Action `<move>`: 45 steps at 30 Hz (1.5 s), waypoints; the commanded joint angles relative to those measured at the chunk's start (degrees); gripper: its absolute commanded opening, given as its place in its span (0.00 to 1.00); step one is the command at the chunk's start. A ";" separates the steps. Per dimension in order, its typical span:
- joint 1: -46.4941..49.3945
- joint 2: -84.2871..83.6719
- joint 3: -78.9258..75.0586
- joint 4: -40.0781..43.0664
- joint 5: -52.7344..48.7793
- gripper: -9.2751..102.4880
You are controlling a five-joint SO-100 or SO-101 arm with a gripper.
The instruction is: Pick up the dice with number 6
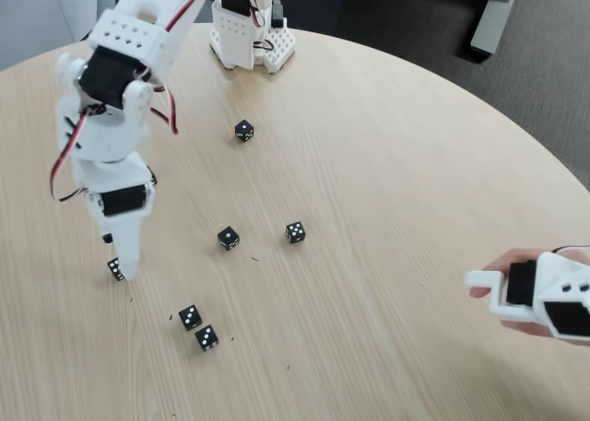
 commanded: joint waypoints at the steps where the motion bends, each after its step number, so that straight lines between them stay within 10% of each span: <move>1: 0.44 0.44 -1.23 -0.97 -1.76 0.31; 23: 0.53 -2.81 -1.05 -0.26 -19.86 0.29; 45: 0.70 -4.39 -1.05 -0.26 -8.70 0.30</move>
